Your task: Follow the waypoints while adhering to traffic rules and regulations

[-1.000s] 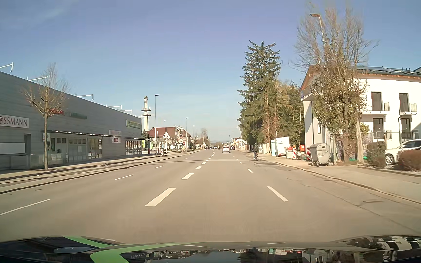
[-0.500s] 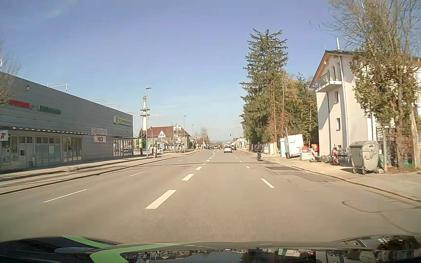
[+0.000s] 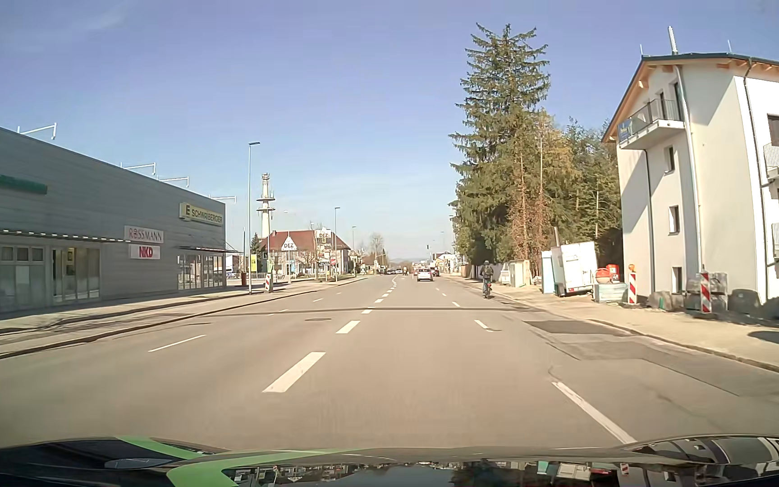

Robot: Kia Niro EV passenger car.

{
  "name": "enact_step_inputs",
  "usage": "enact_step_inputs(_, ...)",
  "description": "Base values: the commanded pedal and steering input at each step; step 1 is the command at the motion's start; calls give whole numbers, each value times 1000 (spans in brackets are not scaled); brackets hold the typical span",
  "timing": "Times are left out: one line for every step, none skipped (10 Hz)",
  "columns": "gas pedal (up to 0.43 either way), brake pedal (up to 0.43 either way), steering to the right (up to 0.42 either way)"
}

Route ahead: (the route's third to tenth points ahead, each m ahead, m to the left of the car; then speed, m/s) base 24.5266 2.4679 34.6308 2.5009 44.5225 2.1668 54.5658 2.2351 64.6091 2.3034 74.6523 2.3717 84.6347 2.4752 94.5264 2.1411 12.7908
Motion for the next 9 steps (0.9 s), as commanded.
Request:
enact_step_inputs(47, 0, 0)
enact_step_inputs(47, 0, 0)
enact_step_inputs(47, 0, 0)
enact_step_inputs(47, 0, 1)
enact_step_inputs(47, 0, 1)
enact_step_inputs(47, 0, 1)
enact_step_inputs(47, 0, 1)
enact_step_inputs(47, 0, 1)
enact_step_inputs(47, 0, 1)
